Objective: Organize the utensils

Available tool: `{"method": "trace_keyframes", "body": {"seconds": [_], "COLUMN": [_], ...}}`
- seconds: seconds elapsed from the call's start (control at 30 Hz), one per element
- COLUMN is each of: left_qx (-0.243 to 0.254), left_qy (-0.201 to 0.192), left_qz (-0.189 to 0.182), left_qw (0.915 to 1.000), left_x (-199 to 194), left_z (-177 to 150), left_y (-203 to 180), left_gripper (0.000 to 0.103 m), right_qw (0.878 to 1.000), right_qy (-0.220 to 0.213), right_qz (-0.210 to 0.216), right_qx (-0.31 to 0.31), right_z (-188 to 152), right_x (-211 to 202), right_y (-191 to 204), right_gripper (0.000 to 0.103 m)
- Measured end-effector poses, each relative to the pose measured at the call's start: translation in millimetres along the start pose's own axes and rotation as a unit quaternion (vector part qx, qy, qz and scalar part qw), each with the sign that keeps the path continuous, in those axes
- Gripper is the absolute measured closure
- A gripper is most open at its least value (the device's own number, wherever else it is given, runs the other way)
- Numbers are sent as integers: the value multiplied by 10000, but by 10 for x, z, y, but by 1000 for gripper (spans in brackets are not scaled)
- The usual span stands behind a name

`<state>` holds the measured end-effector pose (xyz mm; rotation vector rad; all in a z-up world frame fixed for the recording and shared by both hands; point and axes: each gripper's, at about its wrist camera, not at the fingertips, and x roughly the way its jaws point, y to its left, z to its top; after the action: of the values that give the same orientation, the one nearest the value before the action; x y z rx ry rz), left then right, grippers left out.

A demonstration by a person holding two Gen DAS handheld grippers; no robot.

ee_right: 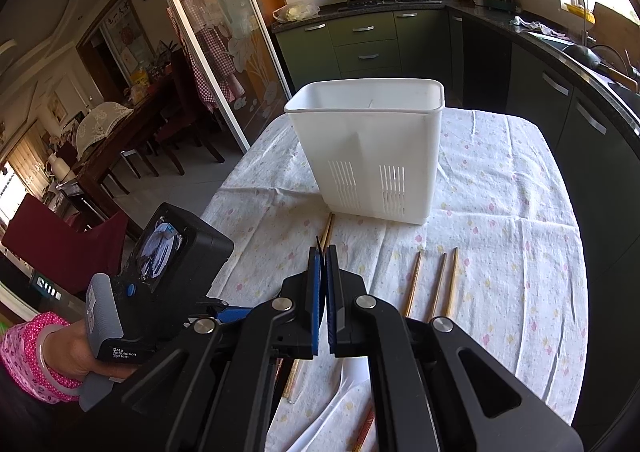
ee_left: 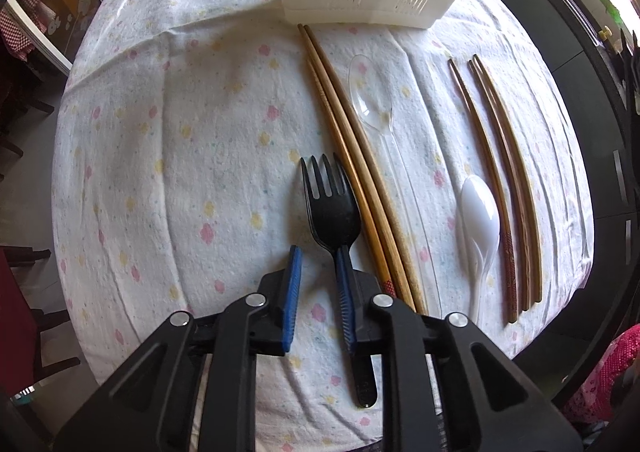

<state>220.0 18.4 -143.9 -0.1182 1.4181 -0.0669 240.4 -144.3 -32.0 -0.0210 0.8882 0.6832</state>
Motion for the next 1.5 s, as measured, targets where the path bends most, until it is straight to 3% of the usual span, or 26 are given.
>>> {"method": "trace_keyframes", "body": {"seconds": [0.17, 0.77, 0.93, 1.13, 1.3, 1.37, 1.5], "left_qx": [29, 147, 227, 261, 192, 169, 72], "left_qy": [35, -27, -215, -884, -1901, -2462, -3558], "left_qz": [-109, 315, 376, 457, 247, 170, -40], "left_qw": [9999, 9994, 9988, 9947, 9813, 9689, 9345], "left_x": [-38, 75, 63, -337, -977, -1251, -1696], "left_z": [-69, 18, 14, -2, -22, 29, 217], "left_y": [-25, -302, -381, -321, -240, -251, -244], "left_gripper": [85, 85, 96, 96, 96, 96, 96], "right_qw": [10000, 10000, 9999, 9998, 9996, 9993, 9982], "right_qy": [20, -21, -65, -157, -264, -341, -573], "right_qz": [10, 41, 49, 43, 39, 25, -69], "right_qx": [-20, 51, 63, 104, 126, 129, 139], "right_z": [-1, -17, -23, -15, -2, -4, -5], "right_x": [14, -26, -64, -126, -181, -215, -305], "right_y": [7, -60, -58, -77, -79, -82, -108], "right_gripper": [99, 99, 99, 99, 99, 99, 99]}}
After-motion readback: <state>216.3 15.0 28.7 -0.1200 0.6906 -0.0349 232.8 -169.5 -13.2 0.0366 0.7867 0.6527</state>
